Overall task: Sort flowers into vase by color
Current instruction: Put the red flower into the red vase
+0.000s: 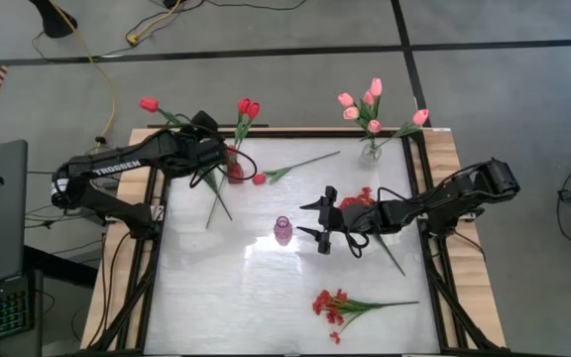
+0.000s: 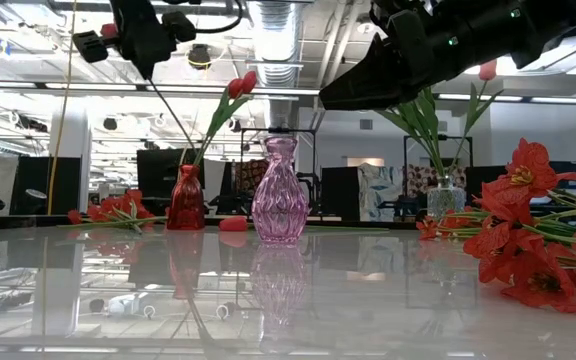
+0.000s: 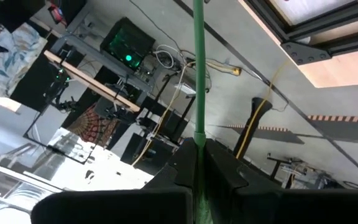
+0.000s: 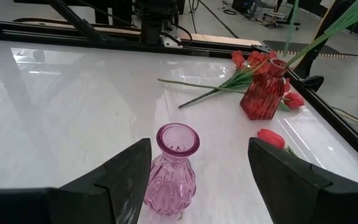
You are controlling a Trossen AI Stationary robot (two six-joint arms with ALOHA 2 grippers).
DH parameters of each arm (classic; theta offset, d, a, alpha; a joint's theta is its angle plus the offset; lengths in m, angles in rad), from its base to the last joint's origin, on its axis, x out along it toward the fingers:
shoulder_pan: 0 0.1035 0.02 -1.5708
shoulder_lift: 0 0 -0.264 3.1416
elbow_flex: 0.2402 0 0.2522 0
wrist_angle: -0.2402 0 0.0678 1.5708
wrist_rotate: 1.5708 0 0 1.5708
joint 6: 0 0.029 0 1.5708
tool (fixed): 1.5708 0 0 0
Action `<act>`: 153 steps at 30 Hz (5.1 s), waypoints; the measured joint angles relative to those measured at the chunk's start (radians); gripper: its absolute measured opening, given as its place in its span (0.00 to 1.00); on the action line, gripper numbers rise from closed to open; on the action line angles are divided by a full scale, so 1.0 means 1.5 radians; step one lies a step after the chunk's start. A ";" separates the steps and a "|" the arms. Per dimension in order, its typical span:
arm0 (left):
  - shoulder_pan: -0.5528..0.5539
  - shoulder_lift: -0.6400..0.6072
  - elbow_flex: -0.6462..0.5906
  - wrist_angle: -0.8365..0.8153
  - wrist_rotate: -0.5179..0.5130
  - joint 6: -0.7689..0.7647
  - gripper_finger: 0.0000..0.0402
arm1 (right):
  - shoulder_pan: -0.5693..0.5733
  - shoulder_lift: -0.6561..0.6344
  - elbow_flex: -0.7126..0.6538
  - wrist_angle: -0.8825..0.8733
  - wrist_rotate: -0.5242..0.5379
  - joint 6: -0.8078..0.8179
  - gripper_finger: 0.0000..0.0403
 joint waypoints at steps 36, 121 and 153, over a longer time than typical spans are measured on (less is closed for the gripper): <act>-0.043 0.035 -0.081 0.117 -0.029 0.168 0.00 | 0.000 0.000 0.000 0.000 0.000 0.000 0.73; -0.469 0.083 -0.011 0.073 0.341 -0.537 0.59 | 0.000 0.000 0.000 0.000 0.000 0.000 0.73; -0.437 -0.198 -0.393 0.744 0.570 -0.887 0.51 | 0.000 0.000 0.000 0.000 0.000 0.000 0.73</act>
